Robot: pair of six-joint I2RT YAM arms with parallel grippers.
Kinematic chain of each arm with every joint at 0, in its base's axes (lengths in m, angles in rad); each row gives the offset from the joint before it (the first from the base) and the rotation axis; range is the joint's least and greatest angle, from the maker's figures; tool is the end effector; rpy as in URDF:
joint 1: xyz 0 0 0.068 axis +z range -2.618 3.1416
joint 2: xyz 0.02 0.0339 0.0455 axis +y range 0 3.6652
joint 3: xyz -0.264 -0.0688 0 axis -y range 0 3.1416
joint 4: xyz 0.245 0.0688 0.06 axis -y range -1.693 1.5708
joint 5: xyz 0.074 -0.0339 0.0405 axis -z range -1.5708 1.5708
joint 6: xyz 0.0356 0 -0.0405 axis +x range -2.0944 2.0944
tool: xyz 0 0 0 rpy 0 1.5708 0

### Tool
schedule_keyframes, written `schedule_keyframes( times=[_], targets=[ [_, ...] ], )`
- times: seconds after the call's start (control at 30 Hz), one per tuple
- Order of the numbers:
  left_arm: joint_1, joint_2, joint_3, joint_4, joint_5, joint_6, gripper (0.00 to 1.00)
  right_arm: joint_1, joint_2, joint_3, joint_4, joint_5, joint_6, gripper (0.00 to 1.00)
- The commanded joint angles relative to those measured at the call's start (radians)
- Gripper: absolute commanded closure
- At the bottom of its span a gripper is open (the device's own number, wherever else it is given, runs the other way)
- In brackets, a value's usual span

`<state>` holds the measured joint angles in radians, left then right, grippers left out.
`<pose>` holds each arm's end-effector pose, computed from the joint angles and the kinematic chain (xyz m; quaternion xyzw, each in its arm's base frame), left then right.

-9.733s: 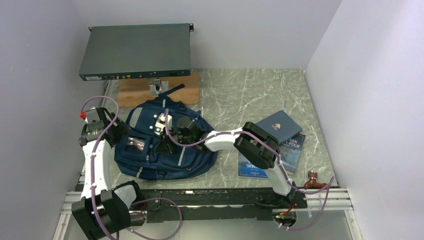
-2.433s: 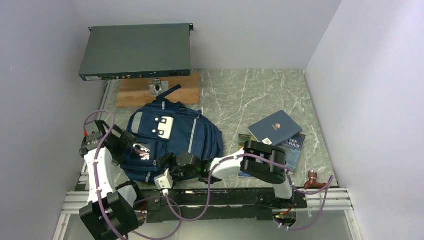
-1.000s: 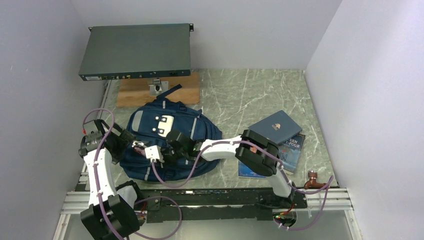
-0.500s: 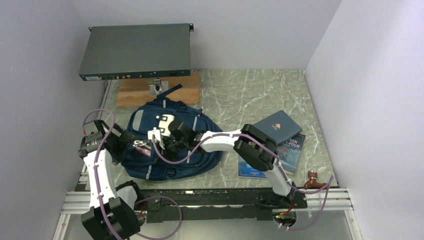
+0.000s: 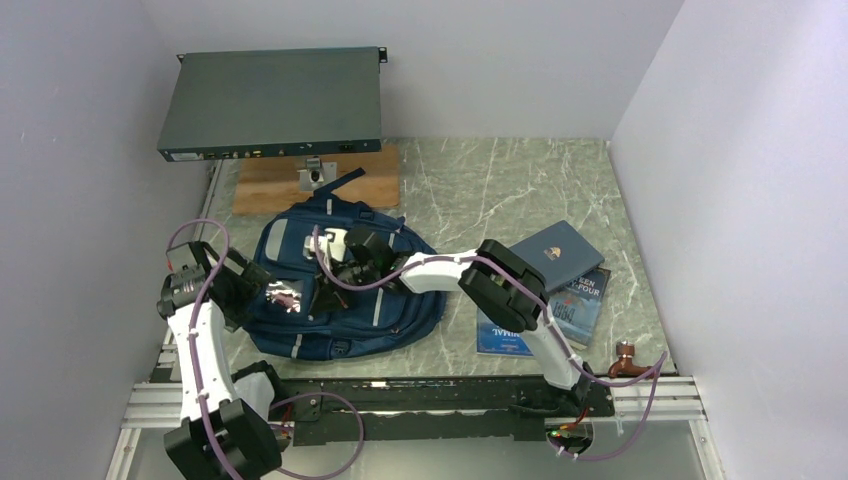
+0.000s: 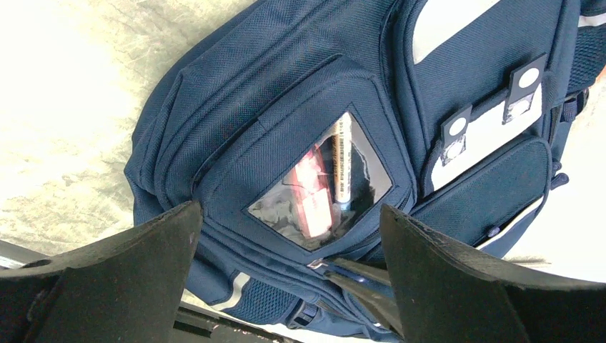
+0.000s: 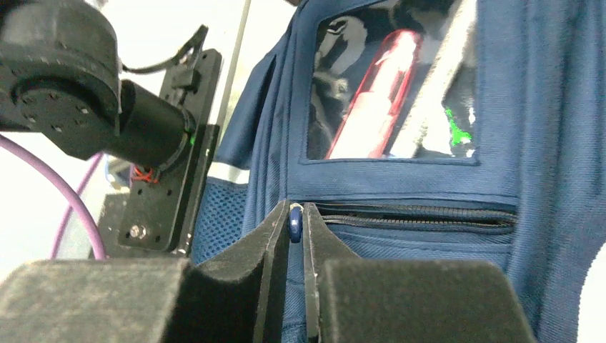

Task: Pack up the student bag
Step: Zip the student bag at the center of the board.

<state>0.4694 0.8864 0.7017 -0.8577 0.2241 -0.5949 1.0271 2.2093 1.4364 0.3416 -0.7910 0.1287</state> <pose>0.1461 0.0652 0.2381 -0.4615 0.8414 -0.1240 0.2522 0.2290 0.4278 0.1560 -0.5246 0.6097 0.5436 0.2397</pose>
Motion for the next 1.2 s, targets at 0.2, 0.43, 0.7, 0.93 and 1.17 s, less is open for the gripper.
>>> schedule_keyframes(
  times=[0.2, 0.43, 0.7, 0.93, 1.17],
  targets=[
    [-0.046, -0.101, 0.035, -0.074, 0.076, -0.047, 0.0, -0.065, 0.004, 0.003, 0.181, -0.008, 0.247, 0.95],
    [-0.12, -0.255, -0.024, -0.144, 0.039, -0.155, 0.0, -0.058, -0.015, 0.001, 0.18, 0.022, 0.294, 1.0],
    [-0.118, -0.388, -0.186, -0.038, 0.139, -0.277, 0.02, -0.039, -0.069, -0.064, 0.24, 0.111, 0.384, 1.0],
    [-0.101, -0.326, -0.212, -0.029, 0.117, -0.253, 0.26, -0.031, -0.105, -0.05, 0.132, 0.112, 0.288, 1.0],
    [-0.065, -0.245, -0.273, 0.08, 0.146, -0.266, 0.52, -0.022, -0.152, -0.065, 0.086, 0.14, 0.221, 1.0]
  ],
)
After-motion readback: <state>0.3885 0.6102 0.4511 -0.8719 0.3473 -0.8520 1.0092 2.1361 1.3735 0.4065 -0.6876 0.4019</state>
